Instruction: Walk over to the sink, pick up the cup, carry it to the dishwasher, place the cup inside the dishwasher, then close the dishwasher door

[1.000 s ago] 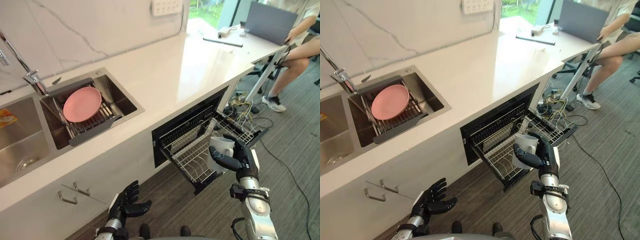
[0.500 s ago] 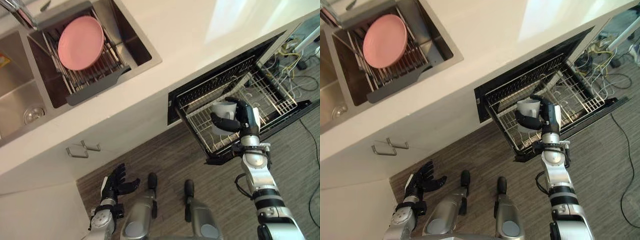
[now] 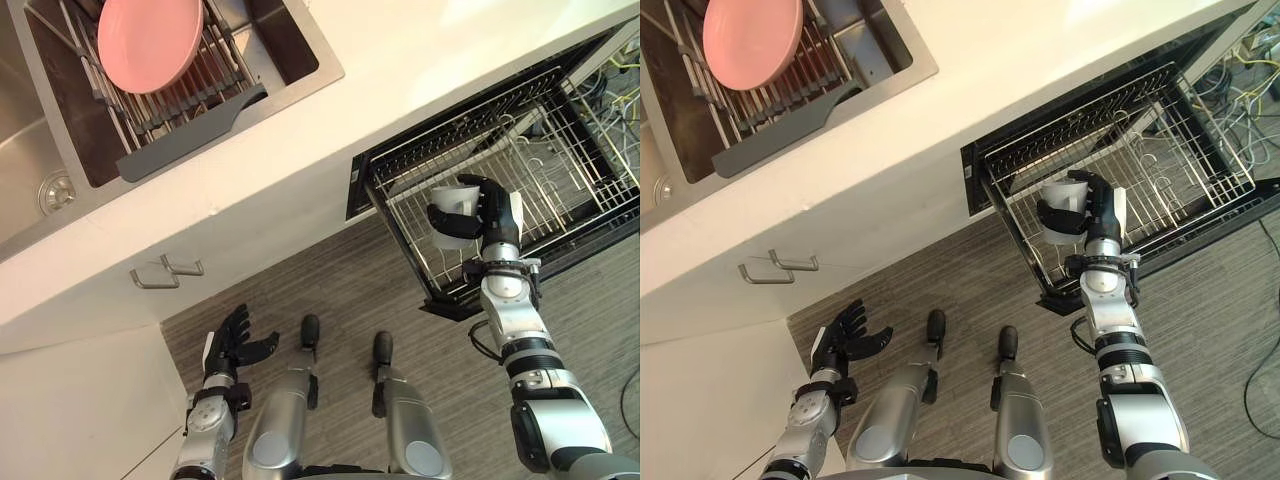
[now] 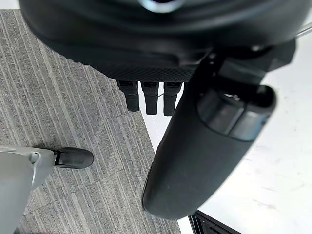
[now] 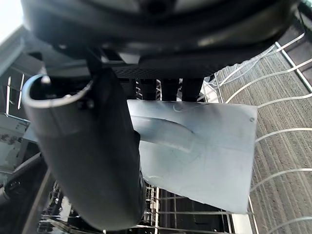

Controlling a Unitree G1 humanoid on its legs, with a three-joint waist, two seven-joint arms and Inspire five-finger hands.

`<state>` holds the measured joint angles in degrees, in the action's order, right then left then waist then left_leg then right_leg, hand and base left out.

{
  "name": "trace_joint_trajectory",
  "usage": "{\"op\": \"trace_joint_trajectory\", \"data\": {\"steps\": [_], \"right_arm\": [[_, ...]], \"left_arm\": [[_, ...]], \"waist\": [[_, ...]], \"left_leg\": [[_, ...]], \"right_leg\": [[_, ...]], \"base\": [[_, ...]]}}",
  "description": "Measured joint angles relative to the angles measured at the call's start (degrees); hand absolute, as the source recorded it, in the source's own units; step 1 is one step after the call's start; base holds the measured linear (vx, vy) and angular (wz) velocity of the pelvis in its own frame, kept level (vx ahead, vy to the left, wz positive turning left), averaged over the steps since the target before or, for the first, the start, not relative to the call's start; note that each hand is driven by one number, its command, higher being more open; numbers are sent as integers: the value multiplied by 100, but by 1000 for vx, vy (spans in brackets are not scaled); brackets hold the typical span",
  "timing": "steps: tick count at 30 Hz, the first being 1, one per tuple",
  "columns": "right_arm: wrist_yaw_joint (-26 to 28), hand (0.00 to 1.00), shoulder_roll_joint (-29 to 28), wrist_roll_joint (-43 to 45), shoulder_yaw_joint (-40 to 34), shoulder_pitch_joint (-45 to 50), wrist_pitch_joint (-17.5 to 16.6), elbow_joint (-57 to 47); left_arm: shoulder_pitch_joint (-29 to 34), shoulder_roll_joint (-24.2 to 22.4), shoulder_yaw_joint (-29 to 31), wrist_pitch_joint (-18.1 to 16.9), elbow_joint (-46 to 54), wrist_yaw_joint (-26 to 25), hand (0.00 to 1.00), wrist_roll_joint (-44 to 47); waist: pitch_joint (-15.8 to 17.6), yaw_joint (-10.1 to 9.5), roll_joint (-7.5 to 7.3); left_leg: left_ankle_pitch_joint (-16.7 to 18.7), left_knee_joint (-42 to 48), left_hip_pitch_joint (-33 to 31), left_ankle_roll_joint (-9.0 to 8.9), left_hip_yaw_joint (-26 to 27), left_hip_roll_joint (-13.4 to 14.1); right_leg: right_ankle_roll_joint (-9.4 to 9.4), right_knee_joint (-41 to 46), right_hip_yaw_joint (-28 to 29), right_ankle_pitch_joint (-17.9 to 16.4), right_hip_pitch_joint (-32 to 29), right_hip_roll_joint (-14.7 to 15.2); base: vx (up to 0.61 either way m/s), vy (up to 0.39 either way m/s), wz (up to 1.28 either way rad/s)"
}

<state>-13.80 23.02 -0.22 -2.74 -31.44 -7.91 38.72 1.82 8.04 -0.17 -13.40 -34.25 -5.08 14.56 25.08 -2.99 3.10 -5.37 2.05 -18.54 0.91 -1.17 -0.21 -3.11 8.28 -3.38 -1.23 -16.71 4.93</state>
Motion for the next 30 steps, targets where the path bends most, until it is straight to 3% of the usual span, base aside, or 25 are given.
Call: {"op": "trace_joint_trajectory", "data": {"steps": [12,15,19,22,28,30], "right_arm": [[-18,90,-71,-170,96,-172,98,345],[-31,90,-128,-170,58,-63,159,25],[-117,90,-483,-171,-239,732,160,-1462],[-140,90,-796,-215,-407,1355,136,-2438],[-26,90,-1494,-221,-549,2873,108,-3983],[112,90,-1568,-219,-570,3366,47,-4484]], "left_arm": [[-127,-16,-21,-40,-35,-128,90,0],[-127,-27,-21,-38,-30,-129,90,-1],[-108,-57,-16,-12,10,-130,90,-1],[-93,-77,5,0,28,-124,90,-2],[192,-78,212,199,24,-90,90,-15],[324,-98,209,237,11,-53,90,-61]], "waist": [[13,-50,23],[17,-48,17],[32,-29,-17],[4,70,-111],[-255,239,-539],[-485,271,-632]], "left_leg": [[-126,-181,16,-18,-52,6],[-155,-235,79,-19,-52,11],[-185,-401,372,-25,-53,25],[-179,-527,579,-31,-62,30],[6,-581,1081,-68,-67,13],[106,-551,1199,-89,-87,-2]], "right_leg": [[5,18,-43,-3,-53,-6],[9,30,-39,-5,-28,-9],[24,32,-55,-61,197,-17],[20,41,-90,-139,357,-19],[16,58,-122,-399,836,3],[17,31,-152,-486,991,7]], "base": [[-1,-4,1],[0,0,0],[0,0,0],[29,-17,5],[119,-34,3],[150,-43,5]]}}
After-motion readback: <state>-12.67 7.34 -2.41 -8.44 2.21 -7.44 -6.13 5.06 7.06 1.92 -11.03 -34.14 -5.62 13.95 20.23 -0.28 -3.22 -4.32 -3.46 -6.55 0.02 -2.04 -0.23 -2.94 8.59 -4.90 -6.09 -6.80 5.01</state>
